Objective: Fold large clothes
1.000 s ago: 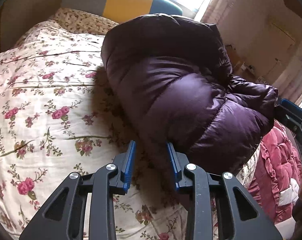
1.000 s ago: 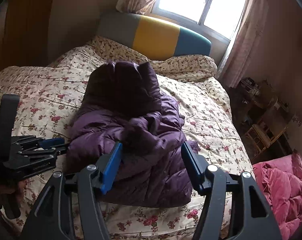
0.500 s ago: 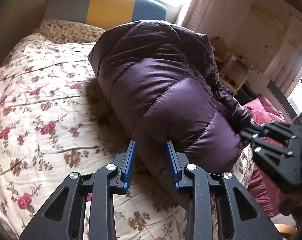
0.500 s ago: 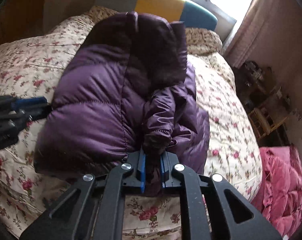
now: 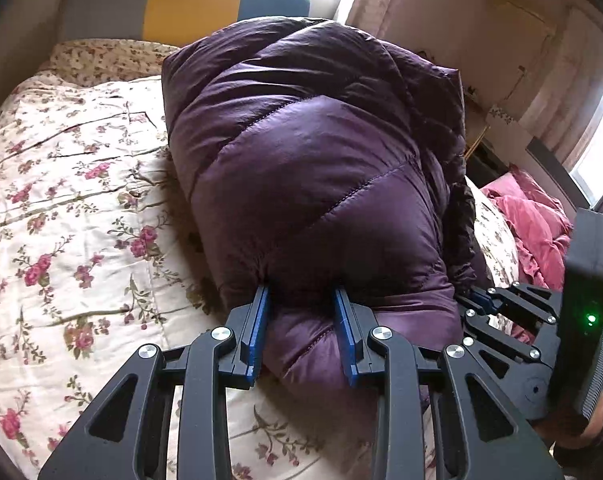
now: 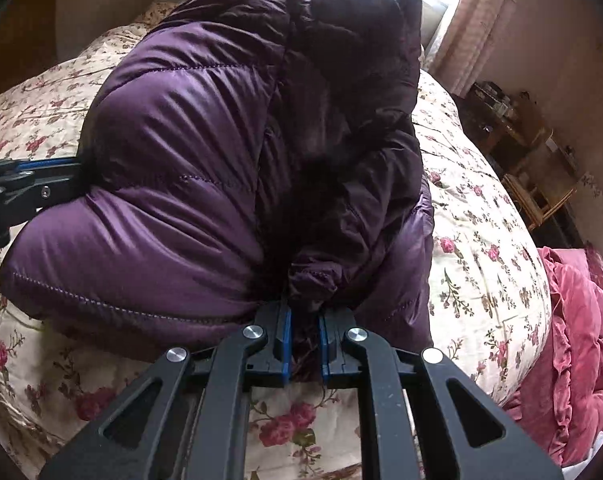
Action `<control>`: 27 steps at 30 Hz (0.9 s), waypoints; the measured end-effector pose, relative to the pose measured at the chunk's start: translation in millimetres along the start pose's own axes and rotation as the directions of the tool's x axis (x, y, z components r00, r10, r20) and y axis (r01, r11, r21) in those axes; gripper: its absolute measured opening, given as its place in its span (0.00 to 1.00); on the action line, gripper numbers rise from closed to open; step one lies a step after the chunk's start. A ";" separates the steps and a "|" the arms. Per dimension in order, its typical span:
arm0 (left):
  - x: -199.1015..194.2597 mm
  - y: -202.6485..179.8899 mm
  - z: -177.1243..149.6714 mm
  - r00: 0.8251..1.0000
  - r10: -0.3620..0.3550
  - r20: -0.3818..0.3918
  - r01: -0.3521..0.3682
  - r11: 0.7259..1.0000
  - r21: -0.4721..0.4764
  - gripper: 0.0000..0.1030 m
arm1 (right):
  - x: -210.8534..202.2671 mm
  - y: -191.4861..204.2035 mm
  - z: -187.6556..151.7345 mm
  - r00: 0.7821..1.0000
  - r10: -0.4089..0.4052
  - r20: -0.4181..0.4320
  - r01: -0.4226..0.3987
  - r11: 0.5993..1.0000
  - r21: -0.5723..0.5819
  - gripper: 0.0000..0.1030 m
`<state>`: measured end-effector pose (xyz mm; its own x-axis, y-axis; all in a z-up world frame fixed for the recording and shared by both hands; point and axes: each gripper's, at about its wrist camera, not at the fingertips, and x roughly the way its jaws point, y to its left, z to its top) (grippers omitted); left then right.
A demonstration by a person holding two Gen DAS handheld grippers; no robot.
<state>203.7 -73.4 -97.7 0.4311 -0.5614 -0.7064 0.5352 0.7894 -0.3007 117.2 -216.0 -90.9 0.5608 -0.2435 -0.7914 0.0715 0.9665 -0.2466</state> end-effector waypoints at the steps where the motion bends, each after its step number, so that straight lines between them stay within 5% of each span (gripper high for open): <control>1: -0.9 1.2 0.8 1.000 -0.002 -0.001 0.002 1.000 -0.006 0.30 | -2.4 -1.2 1.6 1.000 0.004 -0.002 -0.004 1.000 0.005 0.08; 9: -16.6 2.6 1.7 1.000 0.019 0.022 -0.019 1.000 -0.015 0.30 | -28.5 -4.7 11.2 1.000 -0.007 0.030 0.006 1.000 0.018 0.20; 11: -21.3 2.7 0.4 0.999 0.022 0.028 -0.021 1.000 -0.022 0.30 | -37.4 -6.6 13.2 0.999 -0.020 0.044 0.019 1.000 0.020 0.33; 15: -30.3 8.5 -0.4 0.999 0.018 0.042 -0.016 0.999 -0.043 0.30 | -57.3 -10.4 18.4 0.997 -0.027 0.075 0.026 0.999 0.022 0.41; 27: -59.2 34.5 10.3 0.991 0.058 0.117 -0.043 0.991 -0.123 0.30 | -94.5 4.4 52.5 0.982 -0.060 0.178 0.057 0.998 0.024 0.46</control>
<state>204.1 -15.5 -59.6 0.5437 -0.5400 -0.6425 0.4227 0.8375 -0.3462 107.7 -184.4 12.2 0.6930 -0.2826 -0.6632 0.1228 0.9528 -0.2776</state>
